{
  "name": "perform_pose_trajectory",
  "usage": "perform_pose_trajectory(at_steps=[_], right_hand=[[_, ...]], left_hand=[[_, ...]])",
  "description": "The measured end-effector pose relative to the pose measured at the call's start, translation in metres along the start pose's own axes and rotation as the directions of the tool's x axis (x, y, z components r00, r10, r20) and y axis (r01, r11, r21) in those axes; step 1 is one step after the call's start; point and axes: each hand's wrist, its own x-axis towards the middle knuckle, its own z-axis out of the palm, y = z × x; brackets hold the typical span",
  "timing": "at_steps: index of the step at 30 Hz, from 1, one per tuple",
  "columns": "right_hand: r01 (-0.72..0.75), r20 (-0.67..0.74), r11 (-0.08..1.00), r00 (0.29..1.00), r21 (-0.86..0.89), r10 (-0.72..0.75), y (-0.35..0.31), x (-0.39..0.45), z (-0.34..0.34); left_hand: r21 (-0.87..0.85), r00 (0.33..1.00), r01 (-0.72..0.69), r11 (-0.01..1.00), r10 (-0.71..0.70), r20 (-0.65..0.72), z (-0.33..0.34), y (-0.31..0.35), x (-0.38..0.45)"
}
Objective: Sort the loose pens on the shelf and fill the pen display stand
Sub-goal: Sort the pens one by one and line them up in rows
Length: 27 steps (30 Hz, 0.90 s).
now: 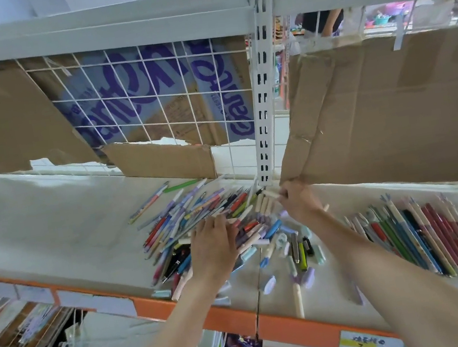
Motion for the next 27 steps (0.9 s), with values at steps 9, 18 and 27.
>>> perform_pose_trajectory(at_steps=[9,18,27], right_hand=[[-0.074,0.100,0.420,0.994,0.904,-0.040,0.014,-0.066,-0.025],[0.034,0.010,0.543,0.997,0.839,-0.077,0.017,-0.079,-0.040],[-0.006,0.130,0.661,0.982,0.750,-0.138,0.017,-0.077,-0.049]], left_hand=[[-0.441,0.994,-0.107,0.891,0.097,-0.044,-0.005,0.003,-0.013],[-0.444,0.983,-0.184,0.877,0.167,-0.078,-0.006,0.007,-0.016],[-0.505,0.974,-0.183,0.844,0.226,0.025,-0.016,0.001,-0.023]])
